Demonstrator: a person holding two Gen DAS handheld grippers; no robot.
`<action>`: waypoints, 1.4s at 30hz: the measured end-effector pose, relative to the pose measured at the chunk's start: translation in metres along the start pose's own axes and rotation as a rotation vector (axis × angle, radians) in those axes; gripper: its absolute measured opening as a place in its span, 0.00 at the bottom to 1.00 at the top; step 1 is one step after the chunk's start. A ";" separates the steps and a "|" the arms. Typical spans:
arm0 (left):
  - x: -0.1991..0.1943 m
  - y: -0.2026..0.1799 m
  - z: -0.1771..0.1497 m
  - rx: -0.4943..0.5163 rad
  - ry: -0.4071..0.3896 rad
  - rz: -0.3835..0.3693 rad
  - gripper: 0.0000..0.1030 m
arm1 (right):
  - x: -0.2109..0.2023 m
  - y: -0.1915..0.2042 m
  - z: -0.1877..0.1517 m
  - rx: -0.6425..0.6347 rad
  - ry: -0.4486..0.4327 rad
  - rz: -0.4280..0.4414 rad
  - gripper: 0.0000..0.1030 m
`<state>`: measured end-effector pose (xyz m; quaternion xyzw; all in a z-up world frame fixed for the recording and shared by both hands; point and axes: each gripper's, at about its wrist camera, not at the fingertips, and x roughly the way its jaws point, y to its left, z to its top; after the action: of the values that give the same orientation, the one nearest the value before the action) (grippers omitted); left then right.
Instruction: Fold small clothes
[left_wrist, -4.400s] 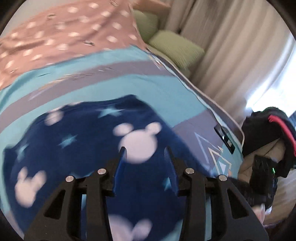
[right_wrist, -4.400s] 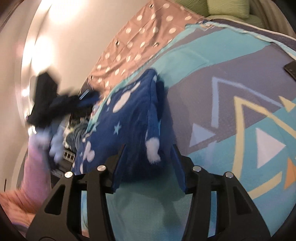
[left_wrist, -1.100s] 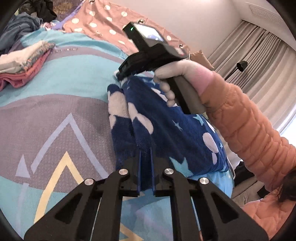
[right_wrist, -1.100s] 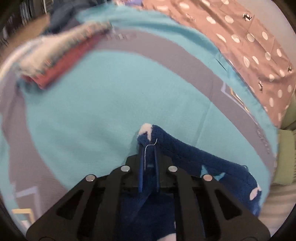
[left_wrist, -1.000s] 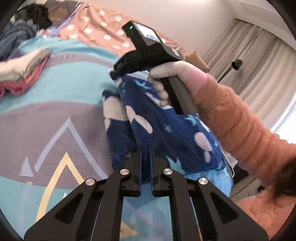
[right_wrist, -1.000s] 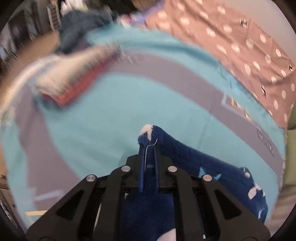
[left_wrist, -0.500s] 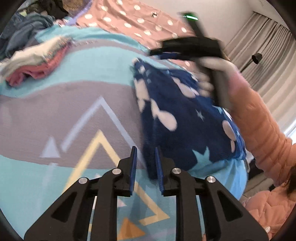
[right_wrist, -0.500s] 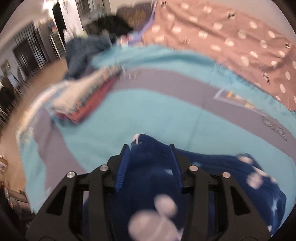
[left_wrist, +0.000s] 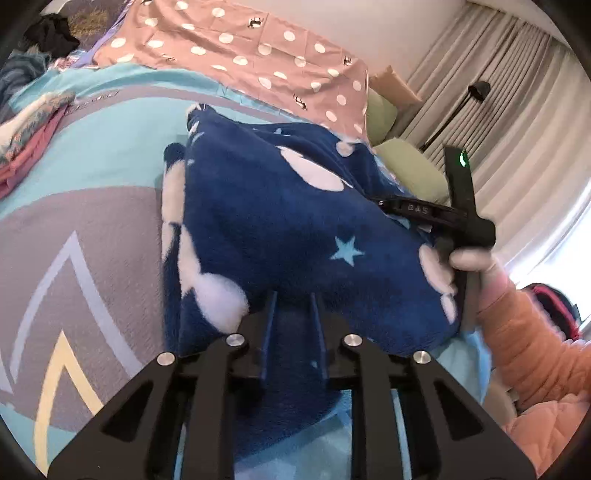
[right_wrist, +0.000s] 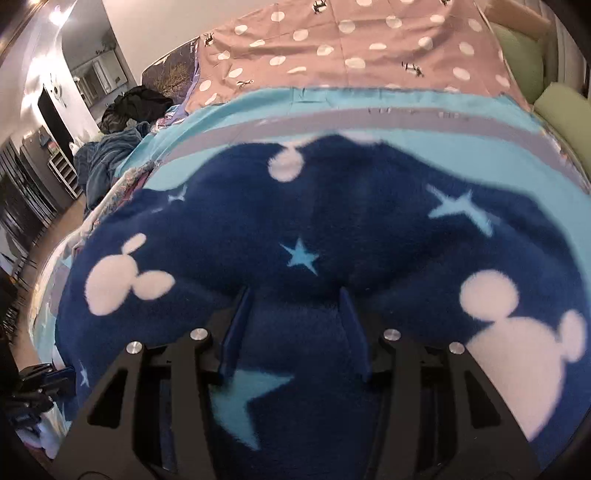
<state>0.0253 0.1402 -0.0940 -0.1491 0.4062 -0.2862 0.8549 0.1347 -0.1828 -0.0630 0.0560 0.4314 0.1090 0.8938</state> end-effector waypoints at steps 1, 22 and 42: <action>-0.003 0.000 0.001 -0.018 -0.002 -0.002 0.19 | -0.002 0.005 -0.001 -0.020 -0.011 -0.020 0.47; -0.010 -0.046 0.001 0.088 0.035 0.199 0.34 | -0.086 0.020 -0.115 -0.015 -0.034 0.071 0.49; -0.093 0.045 0.000 -0.232 -0.161 0.284 0.45 | -0.114 0.202 -0.160 -0.746 -0.155 0.177 0.78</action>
<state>-0.0052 0.2327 -0.0591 -0.2101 0.3838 -0.1012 0.8935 -0.0890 -0.0136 -0.0371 -0.2275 0.2869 0.3304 0.8699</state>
